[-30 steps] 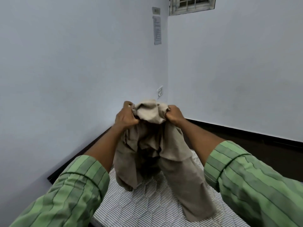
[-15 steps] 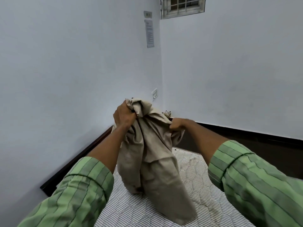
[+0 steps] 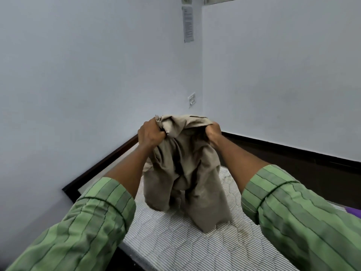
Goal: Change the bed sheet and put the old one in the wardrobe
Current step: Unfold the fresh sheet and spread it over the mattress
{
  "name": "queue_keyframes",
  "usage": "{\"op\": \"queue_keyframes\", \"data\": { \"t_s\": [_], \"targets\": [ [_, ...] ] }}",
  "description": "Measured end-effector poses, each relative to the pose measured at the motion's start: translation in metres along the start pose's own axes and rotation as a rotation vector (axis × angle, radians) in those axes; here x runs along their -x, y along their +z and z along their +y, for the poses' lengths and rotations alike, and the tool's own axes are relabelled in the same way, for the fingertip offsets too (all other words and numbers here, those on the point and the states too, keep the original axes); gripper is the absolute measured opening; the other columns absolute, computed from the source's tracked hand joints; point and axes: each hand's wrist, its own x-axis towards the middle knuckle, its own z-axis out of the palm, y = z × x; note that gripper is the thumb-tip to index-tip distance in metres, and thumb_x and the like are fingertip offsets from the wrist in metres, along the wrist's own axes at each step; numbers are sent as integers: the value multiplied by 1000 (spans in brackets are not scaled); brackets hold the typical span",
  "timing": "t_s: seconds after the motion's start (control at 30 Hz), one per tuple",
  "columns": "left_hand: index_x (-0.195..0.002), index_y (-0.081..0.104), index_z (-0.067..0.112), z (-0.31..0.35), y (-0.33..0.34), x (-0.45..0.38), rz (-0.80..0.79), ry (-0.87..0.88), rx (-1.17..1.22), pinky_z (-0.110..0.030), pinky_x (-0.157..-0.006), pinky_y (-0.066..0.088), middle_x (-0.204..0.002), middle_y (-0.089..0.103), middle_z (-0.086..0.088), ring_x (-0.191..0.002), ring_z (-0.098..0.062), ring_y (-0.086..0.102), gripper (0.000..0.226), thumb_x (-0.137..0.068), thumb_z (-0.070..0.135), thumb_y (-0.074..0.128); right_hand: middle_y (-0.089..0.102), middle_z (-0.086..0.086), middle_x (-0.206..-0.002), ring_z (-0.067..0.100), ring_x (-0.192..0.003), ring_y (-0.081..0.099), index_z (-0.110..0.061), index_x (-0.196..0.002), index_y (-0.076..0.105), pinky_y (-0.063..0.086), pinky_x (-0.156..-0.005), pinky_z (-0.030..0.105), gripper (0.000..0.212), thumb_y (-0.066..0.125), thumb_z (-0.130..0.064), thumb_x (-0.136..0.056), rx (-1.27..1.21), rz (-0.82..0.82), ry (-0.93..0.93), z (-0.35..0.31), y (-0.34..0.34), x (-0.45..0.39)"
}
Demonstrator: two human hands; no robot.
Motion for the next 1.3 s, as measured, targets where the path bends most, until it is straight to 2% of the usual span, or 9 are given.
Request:
{"op": "queue_keyframes", "data": {
  "t_s": [0.17,0.33,0.57,0.67,0.8,1.03,1.1,1.2,1.3],
  "targets": [
    [-97,64,21,27,-3,54,-13,-30,-17,-40,-75,56,-90,72,-7,-88,-36,68,28,-72,32,62,63,17,-123,35,-110,61,-9,-122,50,48,-92,42,26,47,-24,-100,200,5,-155,-28,-37,81],
    [-90,61,21,63,-15,105,91,-143,85,-40,-76,56,-91,73,-8,-89,-36,69,20,-73,31,63,64,17,-113,37,-110,57,-14,-113,57,45,-90,42,28,46,-1,-91,374,207,-425,-21,-95,121],
    [-85,61,21,114,-36,175,31,-4,22,-39,-72,54,-89,73,-10,-89,-39,69,15,-71,24,63,59,22,-116,40,-114,52,-2,-111,57,37,-91,45,23,39,-3,-98,571,336,-623,-16,-161,178],
    [-82,57,24,127,-50,215,-39,46,-35,-38,-76,53,-93,72,-9,-93,-36,69,11,-72,24,63,60,19,-119,40,-115,51,-6,-113,54,44,-94,49,20,44,-7,-96,741,262,-617,-13,-183,213],
    [-97,64,18,145,-65,255,59,-64,-9,-41,-79,56,-98,73,-13,-96,-39,69,24,-74,25,60,65,22,-110,44,-109,61,-6,-106,60,52,-88,44,41,62,-35,-77,1179,-200,-611,-3,-224,229],
    [-104,69,11,173,-84,279,-124,-55,24,-41,-84,54,-104,73,-15,-101,-35,68,35,-76,32,66,57,22,-115,40,-110,53,-4,-105,60,49,-91,47,15,48,-2,-95,591,595,-729,-29,-267,246],
    [-103,72,13,175,-74,274,-344,1,135,-41,-88,57,-102,75,-8,-102,-25,69,46,-69,44,68,59,23,-106,40,-103,57,-4,-96,59,49,-87,44,14,47,-4,-91,564,625,-781,-38,-269,238],
    [-100,75,20,169,-37,255,-277,-25,297,-44,-90,58,-97,77,0,-98,-17,71,41,-66,42,70,59,25,-102,44,-103,58,-2,-95,60,49,-92,47,25,37,-10,-89,585,500,-876,-37,-274,219],
    [-101,78,18,195,-27,252,-325,-103,469,-37,-87,59,-99,78,-1,-105,-25,72,36,-68,33,75,56,27,-123,42,-122,51,1,-117,59,41,-105,49,34,32,-8,-99,567,380,-619,-47,-287,203]
  ]
}}
